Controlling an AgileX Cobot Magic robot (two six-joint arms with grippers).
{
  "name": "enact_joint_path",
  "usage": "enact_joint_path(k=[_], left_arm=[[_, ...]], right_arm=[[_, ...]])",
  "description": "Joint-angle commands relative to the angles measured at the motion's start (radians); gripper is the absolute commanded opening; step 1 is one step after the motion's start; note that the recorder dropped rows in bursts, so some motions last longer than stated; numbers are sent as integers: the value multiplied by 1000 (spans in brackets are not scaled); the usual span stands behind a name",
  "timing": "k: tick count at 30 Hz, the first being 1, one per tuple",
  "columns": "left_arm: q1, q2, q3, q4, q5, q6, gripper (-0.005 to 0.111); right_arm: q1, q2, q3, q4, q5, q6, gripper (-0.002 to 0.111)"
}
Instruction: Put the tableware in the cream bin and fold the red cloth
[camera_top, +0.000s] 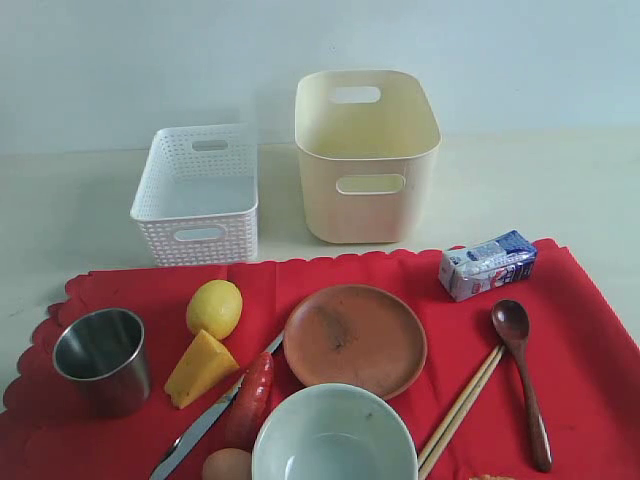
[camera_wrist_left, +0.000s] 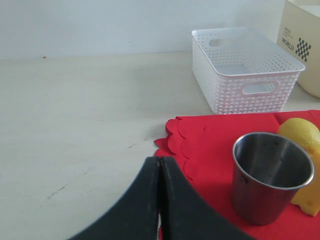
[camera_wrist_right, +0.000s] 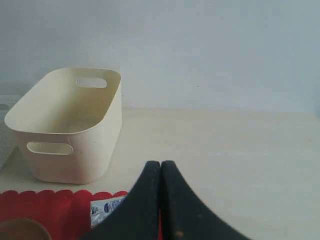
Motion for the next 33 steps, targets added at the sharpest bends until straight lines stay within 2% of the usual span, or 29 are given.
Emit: enact_joint_path(k=[1,24,33], left_arm=[[3,-6,3,0,-9,-5,0],[3,-6,3,0,-9,-5,0],[3,-6,3,0,-9,-5,0]], right_arm=[[-6,28,-13,-1,-17,-2,0],[-6,29,-13,34,-94,-3,0],[-6,29,-13,45,-72,-5,0]])
